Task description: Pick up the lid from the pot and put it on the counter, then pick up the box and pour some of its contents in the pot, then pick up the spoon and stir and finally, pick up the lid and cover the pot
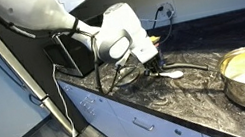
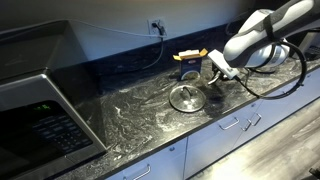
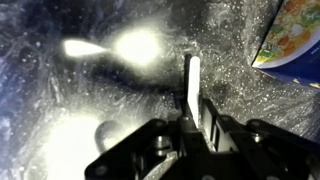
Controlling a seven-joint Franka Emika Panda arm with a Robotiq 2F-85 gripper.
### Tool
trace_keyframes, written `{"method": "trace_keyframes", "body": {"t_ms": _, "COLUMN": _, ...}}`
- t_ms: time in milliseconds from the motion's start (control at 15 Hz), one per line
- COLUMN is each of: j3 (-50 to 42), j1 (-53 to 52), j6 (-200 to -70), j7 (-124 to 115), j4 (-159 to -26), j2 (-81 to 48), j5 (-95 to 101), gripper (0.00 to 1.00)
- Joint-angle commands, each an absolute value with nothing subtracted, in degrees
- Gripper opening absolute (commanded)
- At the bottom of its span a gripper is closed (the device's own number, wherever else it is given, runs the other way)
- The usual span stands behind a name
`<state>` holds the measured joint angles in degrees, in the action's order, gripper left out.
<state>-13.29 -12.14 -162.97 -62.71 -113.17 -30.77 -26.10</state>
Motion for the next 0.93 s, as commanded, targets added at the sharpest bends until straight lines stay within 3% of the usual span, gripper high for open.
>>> {"method": "trace_keyframes", "body": {"t_ms": 0, "j3": -13.8, "j1": -12.1, "j6": -160.5, "j7": -69.0, "j4": -111.8, "j2": -30.4, "j5": -19.2, "gripper": 0.51}}
{"method": "trace_keyframes", "body": {"t_ms": 333, "j3": -13.9, "j1": -11.5, "j6": -156.4, "j7": -72.0, "j4": -112.3, "j2": -27.3, "j5": -12.7, "gripper": 0.89}}
{"method": "trace_keyframes", "body": {"t_ms": 467, "j3": -14.4, "j1": -11.6, "j6": -154.1, "j7": -72.9, "j4": -112.7, "j2": -25.6, "j5": -9.9, "gripper": 1.00}}
{"method": "trace_keyframes", "body": {"t_ms": 867, "j3": -15.3, "j1": -11.5, "j6": -147.4, "j7": -76.3, "j4": -114.1, "j2": -19.6, "j5": 0.4, "gripper": 1.00}}
